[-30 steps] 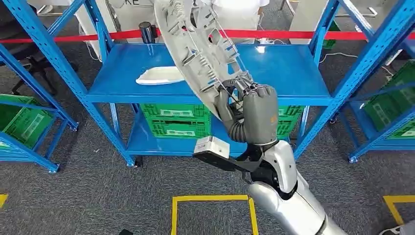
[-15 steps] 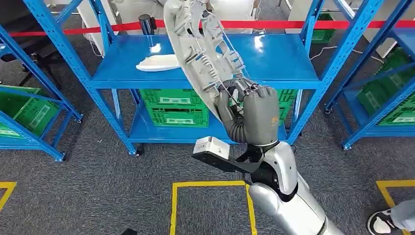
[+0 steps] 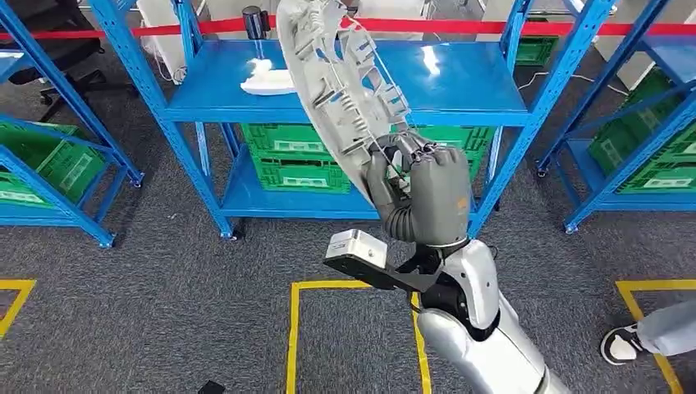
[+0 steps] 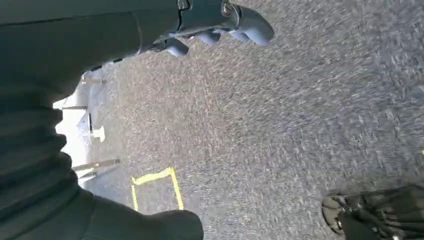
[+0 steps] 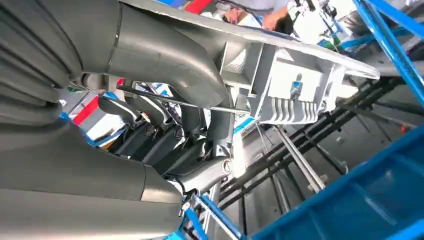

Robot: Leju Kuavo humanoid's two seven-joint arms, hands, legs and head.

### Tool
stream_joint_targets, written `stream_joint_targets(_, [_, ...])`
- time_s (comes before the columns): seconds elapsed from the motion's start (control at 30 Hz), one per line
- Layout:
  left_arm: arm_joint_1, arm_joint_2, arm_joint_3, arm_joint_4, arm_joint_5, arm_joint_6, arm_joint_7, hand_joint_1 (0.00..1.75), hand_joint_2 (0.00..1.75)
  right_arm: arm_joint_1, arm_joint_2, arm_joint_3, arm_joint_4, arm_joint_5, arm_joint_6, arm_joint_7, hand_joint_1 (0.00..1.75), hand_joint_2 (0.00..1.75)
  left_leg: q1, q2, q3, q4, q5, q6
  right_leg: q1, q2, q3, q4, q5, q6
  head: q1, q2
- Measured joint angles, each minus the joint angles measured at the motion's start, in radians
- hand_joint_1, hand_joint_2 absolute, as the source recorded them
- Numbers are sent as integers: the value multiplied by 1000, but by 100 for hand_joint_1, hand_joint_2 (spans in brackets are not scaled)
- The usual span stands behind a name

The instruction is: Take the parts from the cabinet and place them on the table.

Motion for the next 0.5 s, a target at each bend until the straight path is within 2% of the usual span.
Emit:
stream_joint_targets(0.03, [0, 0, 0, 0, 0, 0, 0, 0, 175, 0, 0, 0, 0, 0, 0, 0, 175, 175, 1, 0, 1, -3, 10, -7, 1, 1, -7, -5, 5, -3, 6, 0])
stream_joint_targets(0.1, [1, 0, 0, 1, 0, 0, 0, 0, 175, -1, 0, 0, -1, 1, 0, 0, 175, 175, 3, -1, -1, -13, 31, -21, 4, 1, -17, -5, 24, -19, 7, 0])
stream_joint_targets(0.13, [3, 1, 0, 1, 0, 0, 0, 0, 175, -3, 0, 0, -1, 1, 0, 0, 175, 175, 8, -3, -7, -3, 12, -28, -3, -5, -26, -10, 40, -29, 8, 0])
stream_joint_targets(0.17, [4, 0, 0, 1, 0, 0, 0, 0, 175, -3, 3, 0, -2, 1, 0, 0, 175, 175, 7, -4, -21, 27, -43, -35, -4, -5, -39, -10, 52, -36, 3, 0])
stream_joint_targets(0.2, [4, 0, 0, 2, 0, 0, 0, 0, 175, -3, 4, 0, -2, 2, 0, 0, 175, 175, 10, -4, -40, 89, -110, -40, -4, -4, -55, -9, 65, -39, -1, 0])
stream_joint_targets(0.23, [3, -1, 0, 2, 0, 0, -1, 0, 175, -3, 5, 0, -2, 2, 0, 0, 175, 175, 12, -4, -58, 160, -166, -46, -4, -4, -70, -9, 78, -39, -1, 0])
stream_joint_targets(0.27, [2, -1, 0, 2, 0, 0, -1, 0, 175, -1, 6, 0, -2, 2, 0, 0, 175, 175, 12, -4, -71, 235, -202, -49, -4, -4, -88, -8, 91, -38, -2, 0])
stream_joint_targets(0.3, [2, -1, 0, 2, 0, 0, -1, 0, 175, 0, 6, 0, -2, 3, 1, 0, 175, 175, 12, -4, -73, 286, -203, -51, -4, -4, -105, -7, 104, -37, -2, 0])
stream_joint_targets(0.33, [3, 0, 0, 2, 0, 0, -1, 0, 175, 2, 6, 0, -2, 5, 3, 0, 175, 175, 13, -4, -58, 301, -172, -52, -4, -4, -124, -6, 118, -34, -2, 0])
stream_joint_targets(0.37, [3, 0, 0, 2, 2, 0, -1, 0, 175, 3, 6, -1, -2, 5, 3, 0, 175, 175, 13, -4, -27, 279, -131, -51, -4, -5, -141, -5, 130, -31, -2, 0])
stream_joint_targets(0.4, [2, 1, 0, 1, 3, 0, -2, 0, 175, 4, 6, -2, -2, 6, 5, -3, 175, 175, 13, -4, 25, 220, -97, -49, -5, -5, -158, -4, 143, -28, -2, 0])
stream_joint_targets(0.43, [1, 1, 0, 0, 4, 0, -2, 0, 175, 4, 6, -3, -2, 6, 5, -6, 175, 175, 13, -5, 94, 134, -92, -46, -5, -4, -170, -1, 155, -24, -2, 0])
stream_joint_targets(0.47, [-2, 1, 0, -1, 7, 0, -2, 0, 175, 4, 8, -5, -2, 6, 6, -10, 175, 175, 12, -7, 164, 36, -143, -40, -2, -5, -178, 1, 163, -19, -2, 0])
stream_joint_targets(0.5, [-4, 1, 0, -2, 8, 0, -3, 0, 175, 2, 10, -9, -2, 6, 7, -11, 175, 175, 6, -11, 208, -42, -172, -28, -1, -7, -181, 1, 171, -13, 1, 0])
